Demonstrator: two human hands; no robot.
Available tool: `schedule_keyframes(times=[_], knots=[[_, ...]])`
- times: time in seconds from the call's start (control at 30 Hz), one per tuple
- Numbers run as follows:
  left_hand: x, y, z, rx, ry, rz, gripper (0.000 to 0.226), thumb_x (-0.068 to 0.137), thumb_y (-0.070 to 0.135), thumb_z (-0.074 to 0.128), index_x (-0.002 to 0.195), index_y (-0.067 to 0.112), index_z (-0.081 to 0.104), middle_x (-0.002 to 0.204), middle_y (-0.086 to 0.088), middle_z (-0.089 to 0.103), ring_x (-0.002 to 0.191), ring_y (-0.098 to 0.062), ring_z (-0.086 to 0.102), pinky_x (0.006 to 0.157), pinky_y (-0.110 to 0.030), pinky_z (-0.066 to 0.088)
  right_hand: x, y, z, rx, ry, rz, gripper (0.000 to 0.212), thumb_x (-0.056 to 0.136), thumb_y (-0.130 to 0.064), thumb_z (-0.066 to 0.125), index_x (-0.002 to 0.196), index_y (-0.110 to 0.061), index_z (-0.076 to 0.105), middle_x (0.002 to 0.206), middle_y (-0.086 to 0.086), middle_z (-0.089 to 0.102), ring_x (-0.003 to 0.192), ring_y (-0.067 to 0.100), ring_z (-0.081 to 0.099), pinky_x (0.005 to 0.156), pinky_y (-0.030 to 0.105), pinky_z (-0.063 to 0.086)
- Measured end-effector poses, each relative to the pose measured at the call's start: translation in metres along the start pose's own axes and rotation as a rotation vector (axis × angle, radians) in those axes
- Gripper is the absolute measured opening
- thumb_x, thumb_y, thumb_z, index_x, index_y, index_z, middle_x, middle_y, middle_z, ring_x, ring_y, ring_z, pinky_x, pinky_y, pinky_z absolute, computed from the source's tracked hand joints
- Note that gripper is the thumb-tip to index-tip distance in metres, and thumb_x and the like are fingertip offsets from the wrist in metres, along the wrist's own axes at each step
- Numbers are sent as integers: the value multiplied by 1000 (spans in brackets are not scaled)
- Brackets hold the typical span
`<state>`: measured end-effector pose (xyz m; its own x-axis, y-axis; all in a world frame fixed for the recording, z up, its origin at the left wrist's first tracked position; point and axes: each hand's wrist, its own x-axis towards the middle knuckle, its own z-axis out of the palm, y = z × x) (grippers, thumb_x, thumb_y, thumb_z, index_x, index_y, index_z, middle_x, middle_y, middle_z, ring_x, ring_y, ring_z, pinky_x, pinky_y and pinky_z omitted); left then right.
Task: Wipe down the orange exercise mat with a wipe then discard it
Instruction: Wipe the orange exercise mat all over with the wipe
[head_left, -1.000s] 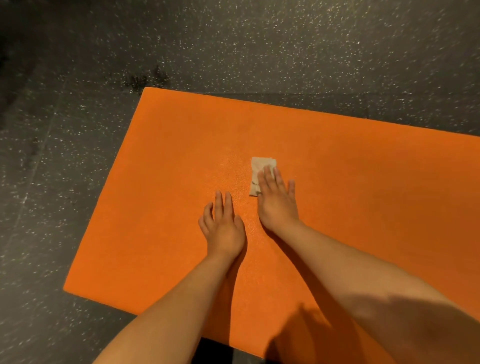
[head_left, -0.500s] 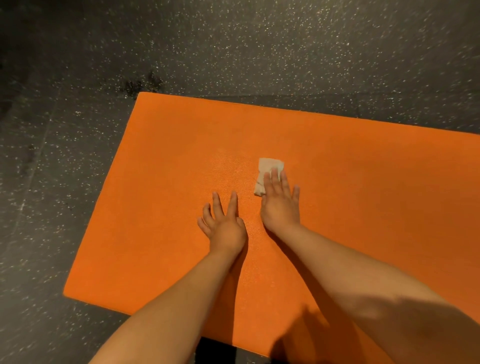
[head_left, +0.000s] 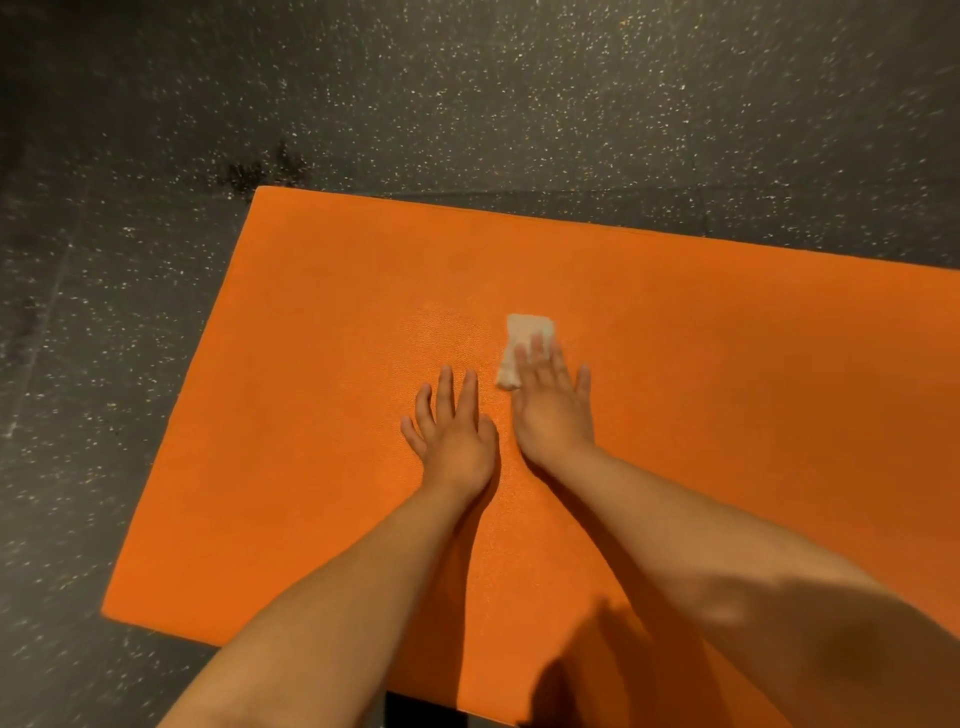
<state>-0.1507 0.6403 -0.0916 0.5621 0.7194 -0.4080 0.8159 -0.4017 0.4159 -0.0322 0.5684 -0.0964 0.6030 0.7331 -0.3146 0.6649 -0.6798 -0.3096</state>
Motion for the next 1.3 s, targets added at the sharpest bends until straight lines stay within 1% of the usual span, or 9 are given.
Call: schedule_keyframes(times=[0.17,0.33,0.4,0.63,0.83,0.97,1.07,1.17,1.3], knots=[[0,-5,0,-27,2,25,61,103,34,38,158,42,11,167,13,-13,151,-17,-17,118,-54,-15,-8,-1,4,-86,-51,-299,61,108,-30,31,163,-26,5,170,-5,-5,155,16,-15,123,52,-10],[0,-3,-2,10,-29,11,61,105,39,36,158,42,7,166,13,-15,151,-19,-17,119,-54,-14,11,35,-12,-15,37,79,63,106,-24,30,163,-24,2,170,-4,-9,155,21,-15,121,57,-9],[1,0,-3,7,-22,-10,61,104,38,36,158,43,8,166,13,-14,151,-19,-16,119,-54,-14,7,26,-10,7,33,104,66,105,-21,33,163,-23,3,170,-2,-10,155,22,-16,121,58,-7],[1,-4,1,-38,5,11,60,104,32,36,158,41,11,166,15,-12,151,-15,-16,118,-53,-15,-5,12,0,-78,-104,-394,59,108,-33,32,162,-33,8,170,-9,-5,155,16,-15,121,52,-13],[2,2,-1,-4,13,-32,58,103,36,38,157,41,17,167,12,-4,151,-19,-9,118,-52,-10,35,17,-19,-26,-1,18,58,108,-30,27,163,-28,7,170,-5,-6,155,21,-16,121,55,-10],[12,13,-9,4,123,-97,52,99,32,40,150,40,31,164,8,13,143,-28,13,113,-50,8,22,-7,-5,-50,-97,-301,60,109,-31,29,163,-26,6,170,-4,-5,155,19,-15,125,53,-5],[21,14,-11,73,95,-55,55,103,35,35,155,41,18,167,9,-2,143,-27,9,113,-52,9,29,5,-8,-32,-129,-383,59,108,-30,32,162,-31,10,169,-11,-4,155,14,-16,124,50,-10],[26,12,-9,190,63,-1,56,105,40,27,157,44,6,167,11,-11,147,-26,4,115,-54,9,52,25,-23,-84,-70,-171,60,108,-32,27,163,-31,2,169,-8,-11,154,17,-19,123,55,-9],[33,10,-12,110,93,-15,54,102,39,37,154,45,22,166,11,5,143,-23,9,111,-51,8,76,41,-41,16,28,156,62,107,-27,28,163,-27,-1,169,-3,-14,154,22,-20,120,57,-12]])
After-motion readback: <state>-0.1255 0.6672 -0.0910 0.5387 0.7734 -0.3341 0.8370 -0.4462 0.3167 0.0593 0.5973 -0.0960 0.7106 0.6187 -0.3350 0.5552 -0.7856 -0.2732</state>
